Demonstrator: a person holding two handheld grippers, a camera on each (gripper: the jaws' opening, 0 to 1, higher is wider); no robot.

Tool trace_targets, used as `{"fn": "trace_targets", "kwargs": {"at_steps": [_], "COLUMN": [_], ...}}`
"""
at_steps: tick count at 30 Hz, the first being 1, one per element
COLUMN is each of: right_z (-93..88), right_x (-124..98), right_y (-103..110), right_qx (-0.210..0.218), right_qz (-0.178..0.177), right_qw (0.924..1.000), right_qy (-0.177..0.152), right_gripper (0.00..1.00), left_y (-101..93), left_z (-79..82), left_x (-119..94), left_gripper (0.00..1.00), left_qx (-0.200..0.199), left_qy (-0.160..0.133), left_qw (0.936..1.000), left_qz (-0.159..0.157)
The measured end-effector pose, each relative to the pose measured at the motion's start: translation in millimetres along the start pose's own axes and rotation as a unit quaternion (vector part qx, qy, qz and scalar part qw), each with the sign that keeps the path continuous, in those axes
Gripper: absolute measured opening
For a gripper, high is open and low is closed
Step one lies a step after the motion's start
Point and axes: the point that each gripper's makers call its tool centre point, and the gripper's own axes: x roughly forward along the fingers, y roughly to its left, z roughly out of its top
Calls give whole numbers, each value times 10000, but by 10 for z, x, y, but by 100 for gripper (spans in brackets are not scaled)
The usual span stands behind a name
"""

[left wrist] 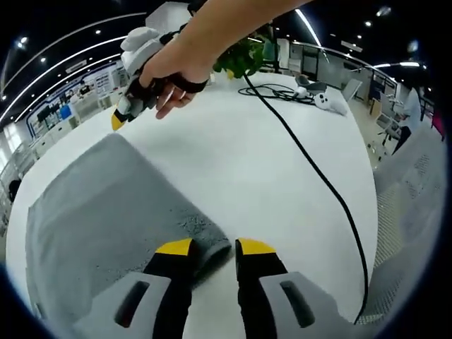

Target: Fold the towel on the table until its edges align and the towel forms a compact rectangular stack.

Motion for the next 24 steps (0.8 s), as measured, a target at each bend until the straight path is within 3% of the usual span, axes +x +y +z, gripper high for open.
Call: {"fn": "trace_targets", "kwargs": {"at_steps": [16, 21, 24], "right_z": [-179, -197, -231], "right_x": [219, 194, 120], "right_y": [86, 156, 194], "right_qx": [214, 157, 48], "right_qz": [130, 221, 260], "right_qw": [9994, 9992, 9991], "right_qy": [245, 294, 346], "right_gripper": [18, 4, 2], "left_y": [90, 95, 19], "left_z": [-9, 9, 33], "left_x": [20, 36, 46], "left_gripper": [10, 5, 4], "left_qx": [-144, -436, -748], "left_qy": [-18, -7, -17], "left_qw": [9999, 9990, 9971], "left_qz": [4, -9, -122]}}
